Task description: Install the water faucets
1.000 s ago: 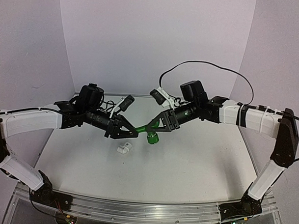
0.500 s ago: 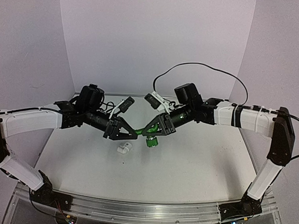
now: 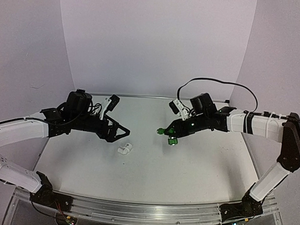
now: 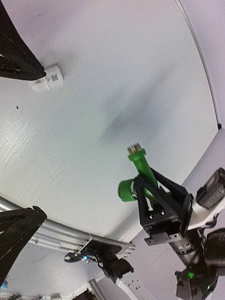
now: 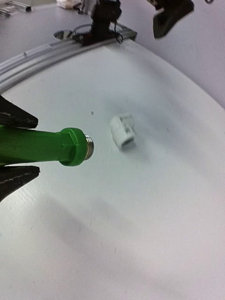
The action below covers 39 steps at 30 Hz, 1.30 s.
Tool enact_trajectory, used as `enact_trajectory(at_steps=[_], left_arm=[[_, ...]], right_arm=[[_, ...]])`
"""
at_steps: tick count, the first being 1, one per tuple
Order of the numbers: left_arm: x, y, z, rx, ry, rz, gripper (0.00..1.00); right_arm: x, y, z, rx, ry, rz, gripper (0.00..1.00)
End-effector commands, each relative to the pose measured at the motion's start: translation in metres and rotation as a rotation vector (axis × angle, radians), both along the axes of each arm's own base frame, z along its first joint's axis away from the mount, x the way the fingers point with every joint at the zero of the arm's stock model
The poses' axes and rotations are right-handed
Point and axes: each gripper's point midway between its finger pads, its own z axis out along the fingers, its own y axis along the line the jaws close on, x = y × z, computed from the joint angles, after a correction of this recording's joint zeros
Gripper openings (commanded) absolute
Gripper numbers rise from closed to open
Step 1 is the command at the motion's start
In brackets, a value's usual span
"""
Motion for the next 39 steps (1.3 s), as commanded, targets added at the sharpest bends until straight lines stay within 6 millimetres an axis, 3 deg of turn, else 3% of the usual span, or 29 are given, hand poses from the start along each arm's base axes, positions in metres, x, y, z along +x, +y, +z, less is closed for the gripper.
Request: enact_trajectory(at_steps=[1, 6, 10, 16, 21, 26, 32, 39], left_arm=[[0.027, 0.014, -0.017, 0.038, 0.043, 0.192, 0.94], [0.048, 0.022, -0.075, 0.043, 0.411, 0.355, 0.78], [0.059, 0.031, -0.109, 0.022, 0.646, 0.555, 0.77], [0.073, 0.035, -0.136, -0.019, 0.825, 0.787, 0.73], [0.072, 0.023, -0.159, -0.08, 1.056, 0.948, 0.59], [0.067, 0.032, -0.167, -0.16, 1.149, 1.143, 0.6], [0.07, 0.026, -0.177, -0.192, 1.267, 1.238, 0.62], [0.066, 0.029, -0.198, -0.151, 1.344, 1.353, 0.56]], right_arm=[[0.027, -0.033, 0.011, -0.099, -0.148, -0.198, 0.0], [0.016, -0.031, 0.016, -0.072, -0.138, -0.153, 0.0], [0.01, -0.03, 0.015, -0.064, -0.139, -0.124, 0.0], [0.006, -0.028, 0.017, -0.044, -0.153, -0.094, 0.0], [0.001, -0.031, 0.021, -0.027, -0.186, -0.08, 0.0], [-0.005, -0.035, 0.02, -0.02, -0.2, -0.073, 0.0], [-0.012, -0.045, 0.015, -0.022, -0.226, -0.085, 0.0], [-0.015, -0.052, 0.013, -0.032, -0.253, -0.091, 0.0]])
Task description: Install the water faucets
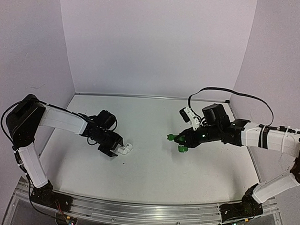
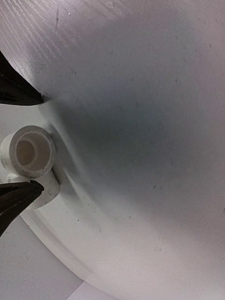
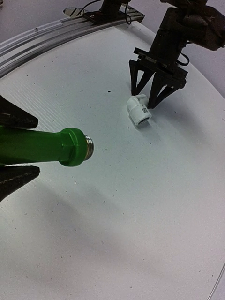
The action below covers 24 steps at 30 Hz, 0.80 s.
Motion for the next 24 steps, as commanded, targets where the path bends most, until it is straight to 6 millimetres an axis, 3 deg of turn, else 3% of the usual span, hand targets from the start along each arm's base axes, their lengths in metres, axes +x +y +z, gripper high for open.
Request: enact_trajectory(at_steps=[1, 5, 7, 12, 16, 21, 24], left_arm=[[0.007, -0.007, -0.003, -0.001, 0.068, 0.085, 0.55], [0.002, -0.014, -0.01, -0.008, 0.114, 0.096, 0.48], [-0.002, -0.014, -0.012, -0.003, 0.134, 0.102, 0.38], [-0.014, 0.019, -0.005, 0.177, 0.141, 0.063, 0.19], [-0.011, 0.063, 0.028, 0.548, 0.06, -0.151, 0.01], [-0.035, 0.122, 0.056, 1.097, 0.092, -0.498, 0.0], [-0.049, 0.147, 0.066, 1.35, 0.126, -0.639, 0.0]], right_arm=[[0.005, 0.001, 0.024, 0.04, -0.108, 0.003, 0.0], [0.003, 0.001, 0.022, 0.043, -0.108, 0.008, 0.0], [0.002, 0.002, 0.021, 0.049, -0.102, 0.014, 0.0], [0.0, 0.003, 0.024, 0.069, -0.111, 0.022, 0.0], [-0.001, 0.003, 0.024, 0.08, -0.124, 0.026, 0.0], [-0.004, 0.001, 0.024, 0.087, -0.134, 0.026, 0.0], [-0.004, 0.0, 0.027, 0.103, -0.152, 0.025, 0.0]])
